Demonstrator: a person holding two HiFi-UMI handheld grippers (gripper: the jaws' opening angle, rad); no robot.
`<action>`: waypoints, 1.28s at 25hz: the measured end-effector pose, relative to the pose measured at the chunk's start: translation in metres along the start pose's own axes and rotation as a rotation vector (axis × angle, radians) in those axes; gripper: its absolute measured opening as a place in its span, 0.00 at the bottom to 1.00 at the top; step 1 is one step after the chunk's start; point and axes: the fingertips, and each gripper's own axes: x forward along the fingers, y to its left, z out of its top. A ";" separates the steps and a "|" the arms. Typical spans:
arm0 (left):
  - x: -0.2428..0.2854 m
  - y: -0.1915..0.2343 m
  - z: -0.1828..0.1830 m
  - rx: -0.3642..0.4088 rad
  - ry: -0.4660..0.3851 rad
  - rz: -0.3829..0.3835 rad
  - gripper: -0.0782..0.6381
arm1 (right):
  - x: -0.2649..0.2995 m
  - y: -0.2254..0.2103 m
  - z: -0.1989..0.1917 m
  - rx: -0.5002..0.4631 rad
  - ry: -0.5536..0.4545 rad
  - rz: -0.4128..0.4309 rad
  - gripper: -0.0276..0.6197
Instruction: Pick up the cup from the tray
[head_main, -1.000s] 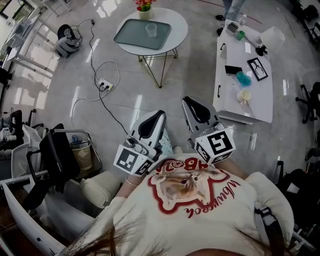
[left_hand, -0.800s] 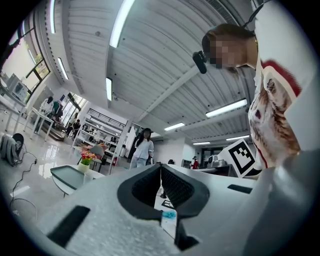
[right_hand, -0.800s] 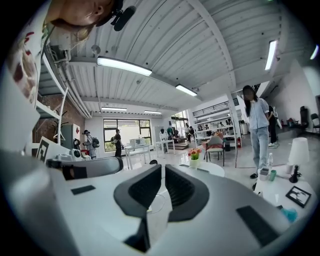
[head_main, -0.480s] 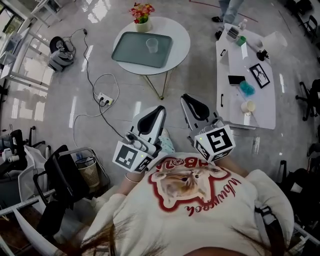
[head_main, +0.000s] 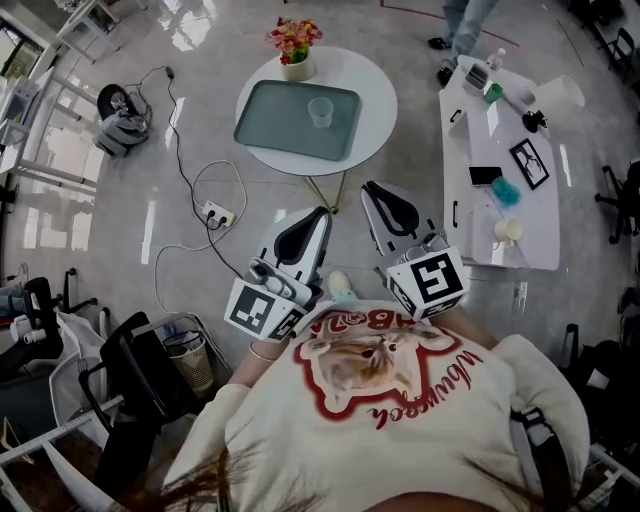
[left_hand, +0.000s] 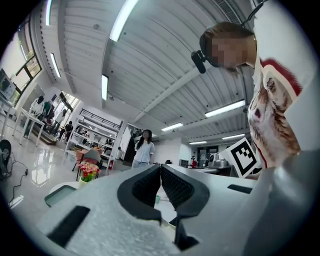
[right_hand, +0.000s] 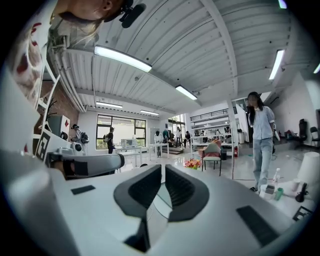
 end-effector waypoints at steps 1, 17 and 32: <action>0.001 0.006 0.003 0.002 -0.004 -0.002 0.13 | 0.006 0.000 0.003 0.001 -0.007 -0.001 0.11; 0.019 0.046 -0.016 -0.055 0.019 -0.010 0.13 | 0.044 -0.014 -0.009 -0.007 0.031 -0.007 0.11; 0.115 0.136 -0.013 -0.050 0.004 0.076 0.13 | 0.143 -0.096 0.005 0.003 0.019 0.076 0.11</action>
